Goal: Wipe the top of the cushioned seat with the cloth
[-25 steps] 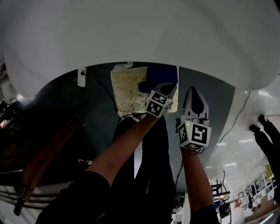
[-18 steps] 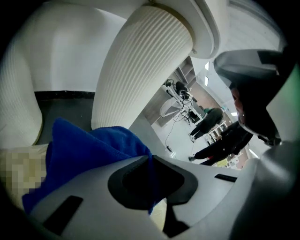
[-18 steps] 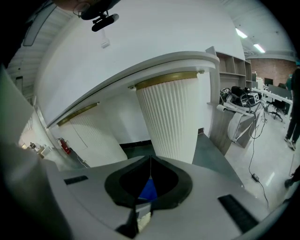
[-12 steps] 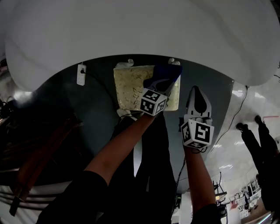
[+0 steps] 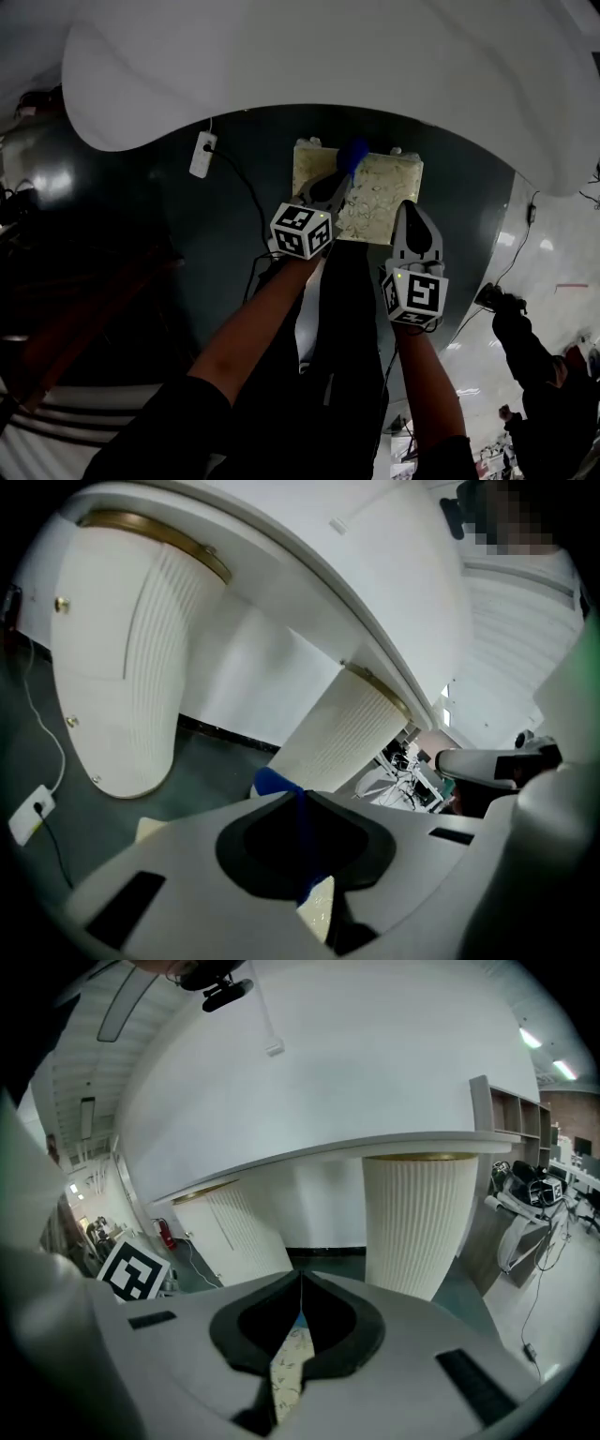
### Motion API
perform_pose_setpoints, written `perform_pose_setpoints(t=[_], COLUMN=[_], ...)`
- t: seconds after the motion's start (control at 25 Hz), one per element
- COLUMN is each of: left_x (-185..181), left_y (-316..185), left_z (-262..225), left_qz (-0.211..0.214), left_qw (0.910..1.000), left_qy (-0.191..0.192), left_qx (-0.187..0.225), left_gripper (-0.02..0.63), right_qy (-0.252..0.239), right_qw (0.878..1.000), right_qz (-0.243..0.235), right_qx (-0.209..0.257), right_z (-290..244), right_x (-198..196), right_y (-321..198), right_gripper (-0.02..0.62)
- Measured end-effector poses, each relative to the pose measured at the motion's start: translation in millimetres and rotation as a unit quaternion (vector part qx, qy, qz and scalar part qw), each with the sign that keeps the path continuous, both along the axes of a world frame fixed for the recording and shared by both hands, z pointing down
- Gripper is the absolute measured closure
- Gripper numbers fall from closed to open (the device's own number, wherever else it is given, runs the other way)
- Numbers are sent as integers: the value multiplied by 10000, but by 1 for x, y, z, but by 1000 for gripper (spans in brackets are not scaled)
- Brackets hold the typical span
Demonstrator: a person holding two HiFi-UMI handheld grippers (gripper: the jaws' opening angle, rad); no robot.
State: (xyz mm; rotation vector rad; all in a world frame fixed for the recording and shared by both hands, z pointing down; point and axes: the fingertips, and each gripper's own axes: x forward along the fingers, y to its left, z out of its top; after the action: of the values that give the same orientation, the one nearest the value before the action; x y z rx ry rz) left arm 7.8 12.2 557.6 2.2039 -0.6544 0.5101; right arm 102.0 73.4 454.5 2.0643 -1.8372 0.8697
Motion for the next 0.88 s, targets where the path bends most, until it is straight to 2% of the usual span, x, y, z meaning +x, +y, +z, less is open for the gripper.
perform_pose_setpoints(t=[0.2,0.48,0.6,0.88], left_x=[-74,-163,-188,-217], left_y=[-16,-24,-17,1], left_z=[-23,-33,-34,-15], left_qz=[-601,-848,-862,-936], left_qw=[9982,9959,9956,9952], left_qy=[-18,-261,-334,-274], left_qx=[51,187,138,-71], left_gripper=[571,571,571,571], right_qy=[73,98,85,161], right_qw=[9997,9991,9988,9983], right_qz=[-208,-410,-480,-550], right_qx=[64,38,11,-66], right_z=[-18,-26,-27,-13], right_x=[-43,-89,-108,-146], right_y=[-5,-18,-24,-35], right_gripper=[558,558,558,558])
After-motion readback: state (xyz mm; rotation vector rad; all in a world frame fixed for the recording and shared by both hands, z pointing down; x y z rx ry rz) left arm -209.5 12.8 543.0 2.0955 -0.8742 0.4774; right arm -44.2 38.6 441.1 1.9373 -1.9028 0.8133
